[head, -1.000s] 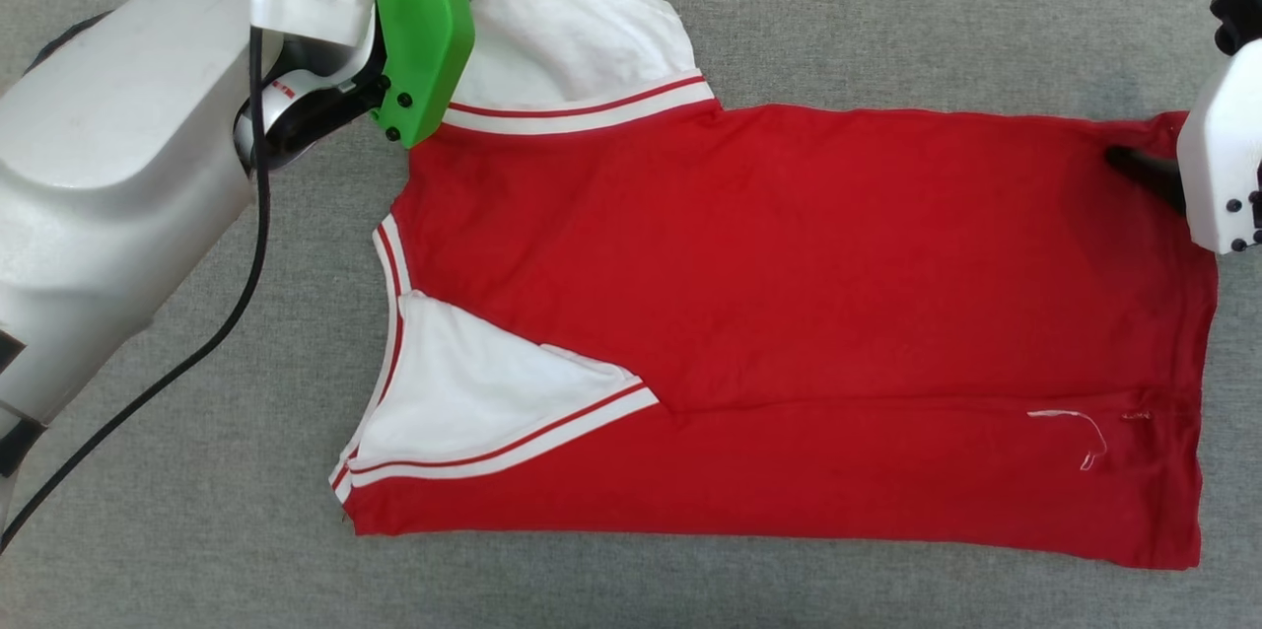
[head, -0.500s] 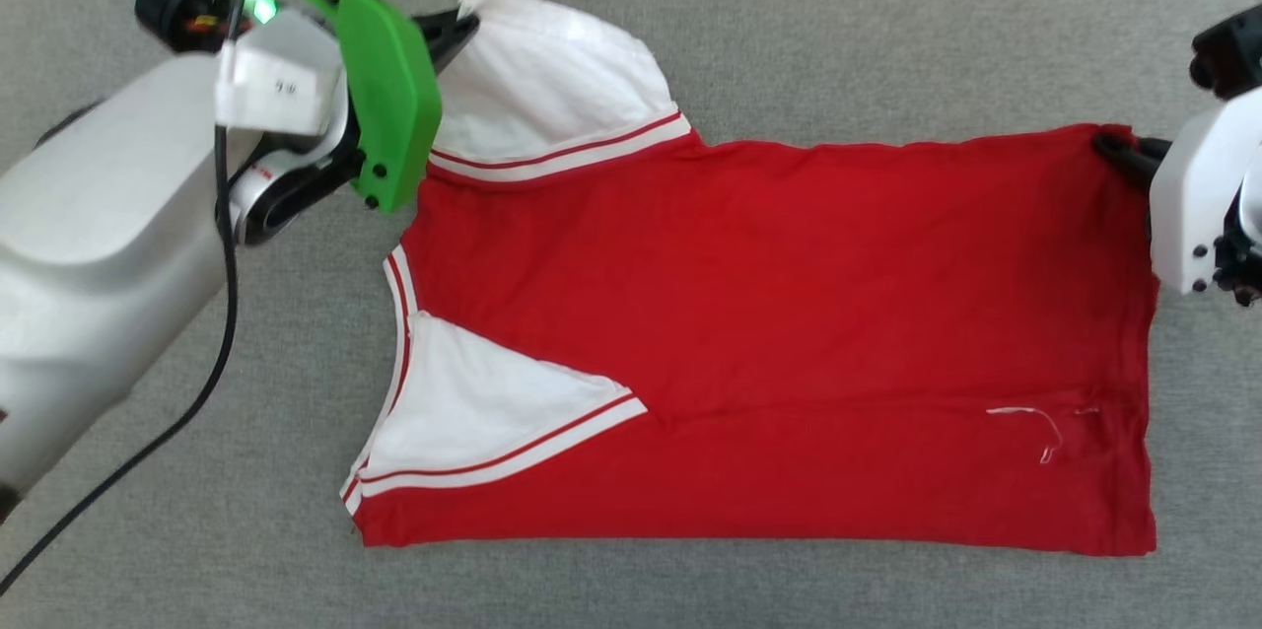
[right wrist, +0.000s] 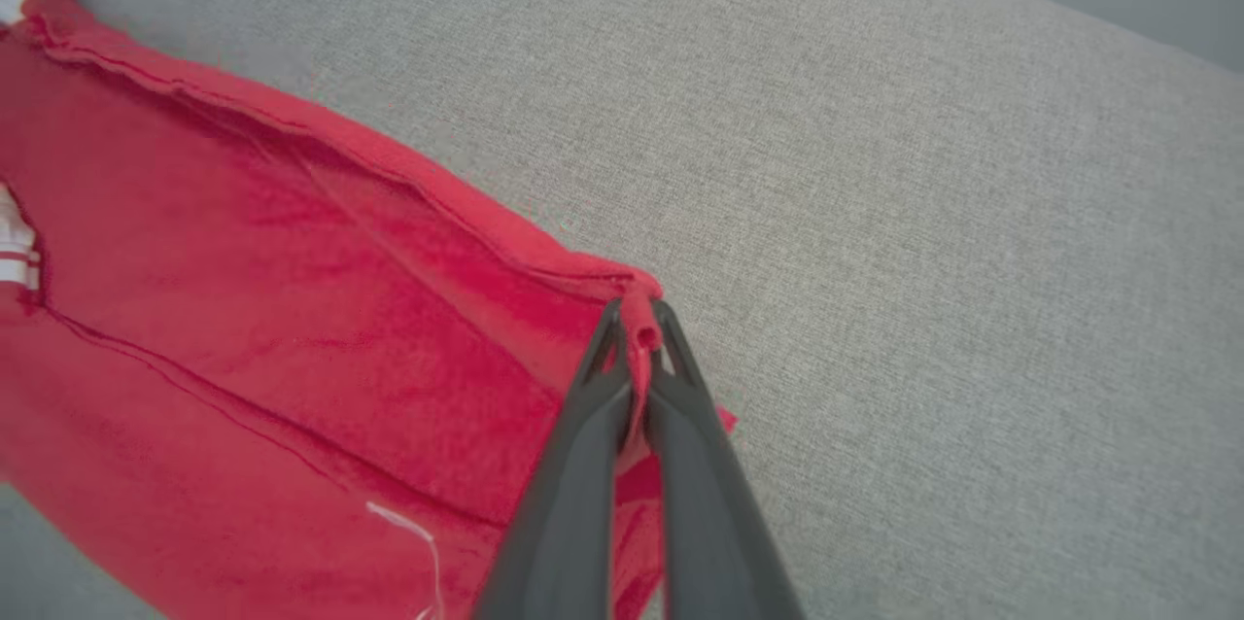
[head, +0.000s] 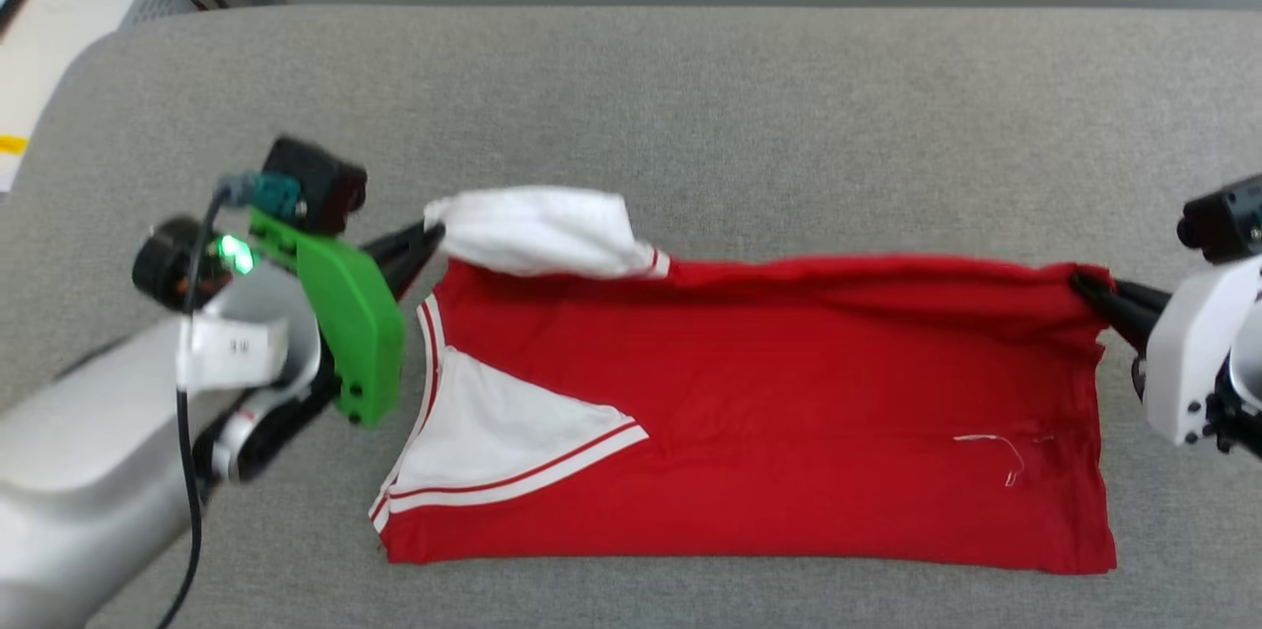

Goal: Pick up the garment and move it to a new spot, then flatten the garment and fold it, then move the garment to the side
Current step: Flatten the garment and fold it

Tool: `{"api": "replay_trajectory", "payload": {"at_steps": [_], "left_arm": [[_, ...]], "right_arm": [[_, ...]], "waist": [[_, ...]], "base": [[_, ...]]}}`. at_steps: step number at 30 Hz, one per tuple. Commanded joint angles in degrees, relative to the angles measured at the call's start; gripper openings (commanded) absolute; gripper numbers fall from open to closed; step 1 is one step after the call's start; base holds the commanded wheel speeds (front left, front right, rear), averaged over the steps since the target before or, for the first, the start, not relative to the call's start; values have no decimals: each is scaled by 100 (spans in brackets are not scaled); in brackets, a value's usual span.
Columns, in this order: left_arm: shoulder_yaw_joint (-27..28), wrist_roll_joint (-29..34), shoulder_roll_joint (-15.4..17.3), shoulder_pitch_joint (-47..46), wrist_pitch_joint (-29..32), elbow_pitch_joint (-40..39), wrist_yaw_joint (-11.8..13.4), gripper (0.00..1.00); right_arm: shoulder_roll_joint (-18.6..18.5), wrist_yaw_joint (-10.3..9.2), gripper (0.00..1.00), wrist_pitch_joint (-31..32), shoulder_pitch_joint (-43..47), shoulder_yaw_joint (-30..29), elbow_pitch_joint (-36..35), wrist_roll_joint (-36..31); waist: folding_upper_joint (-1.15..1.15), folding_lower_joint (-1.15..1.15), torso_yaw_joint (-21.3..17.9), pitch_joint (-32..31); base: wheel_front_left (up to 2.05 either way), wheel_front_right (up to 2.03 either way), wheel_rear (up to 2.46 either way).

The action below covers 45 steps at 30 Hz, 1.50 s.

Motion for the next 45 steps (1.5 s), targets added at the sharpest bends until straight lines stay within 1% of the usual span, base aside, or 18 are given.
{"api": "replay_trajectory", "payload": {"at_steps": [1, 6, 10, 14, 19, 22, 23, 24, 25, 29, 32, 36, 38, 40, 42, 43, 44, 45], "left_arm": [[-22, -81, 72, 261, -87, -126, 108, 0], [-77, -301, 311, 1000, -425, -502, 437, 0], [-105, -543, 406, 1575, -713, -670, 644, 0], [-176, -680, 439, 2032, -894, -615, 729, 0], [-228, -797, 250, 2309, -1005, -389, 649, 0], [-264, -732, 118, 2358, -1042, -153, 615, 0], [-271, -706, 82, 2359, -1053, -85, 611, 11], [-280, -650, 45, 2350, -1070, -5, 634, 89], [-282, -608, 10, 2345, -1110, 43, 649, 100], [-201, -464, -122, 2398, -1522, 178, 778, 100], [-86, -318, -192, 2443, -1847, 228, 971, 100], [271, -82, -249, 2539, -2084, 175, 1315, 100], [599, 159, -323, 2600, -2120, 112, 1564, 100], [1123, 607, -512, 2744, -2126, 1, 1774, 100], [1522, 958, -672, 2939, -2127, -69, 1889, 100], [1817, 1222, -791, 3096, -2128, -114, 1948, 100], [1952, 1355, -848, 3174, -2128, -133, 1963, 100], [2226, 1613, -965, 3324, -2128, -175, 1983, 100]], "right_arm": [[-39, -5, 0, -81, 197, -52, -53, 69], [-116, -5, 0, -289, 881, -228, -338, 77], [-141, -5, 0, -414, 1415, -423, -520, 40], [-76, -5, 0, -436, 1904, -606, -664, 22], [139, -5, 0, -386, 2320, -817, -665, -36], [341, -5, 0, -303, 2462, -901, -579, -40], [381, -5, 28, -303, 2477, -931, -546, -59], [413, -5, 75, -302, 2489, -962, -516, -102], [440, -5, 100, -308, 2498, -989, -508, -123], [537, -5, 100, -406, 2559, -1262, -630, -19], [518, -5, 100, -445, 2637, -1579, -865, 214], [301, -5, 100, -334, 2750, -2077, -1174, 418], [247, -5, 100, -187, 2806, -2323, -1219, 581], [244, -5, 100, 119, 2876, -2573, -1162, 953], [198, -5, 100, 424, 2922, -2717, -1067, 1213], [188, -5, 100, 625, 2938, -2804, -983, 1380], [188, -5, 100, 720, 2944, -2839, -936, 1454], [188, -5, 100, 906, 2956, -2888, -838, 1584]], "waist": [[0, 0, 74, -256], [0, 0, 93, -435], [0, 0, 84, -492], [0, 0, 61, -483], [0, 0, 58, -399], [0, 0, 47, -338], [0, 0, 46, -330], [0, 0, 44, -326], [0, 0, 43, -328], [0, 0, 37, -422], [0, 0, 48, -511], [0, 0, 72, -572], [0, 0, 97, -566], [0, 0, 145, -534], [0, 0, 181, -497], [0, 0, 207, -467], [0, 0, 223, -451], [0, 0, 258, -412]], "base": [[0, 0, 0], [0, 0, 0], [0, 0, 0], [0, 0, 0], [0, 0, 0], [0, 0, 0], [0, 0, 0], [0, 0, 0], [0, 0, 0], [0, 0, 0], [0, 0, 0], [0, 0, 0], [0, 0, 0], [0, 0, 0], [0, 0, 0], [0, 0, 0], [0, 0, 0], [0, 0, 0]]}}
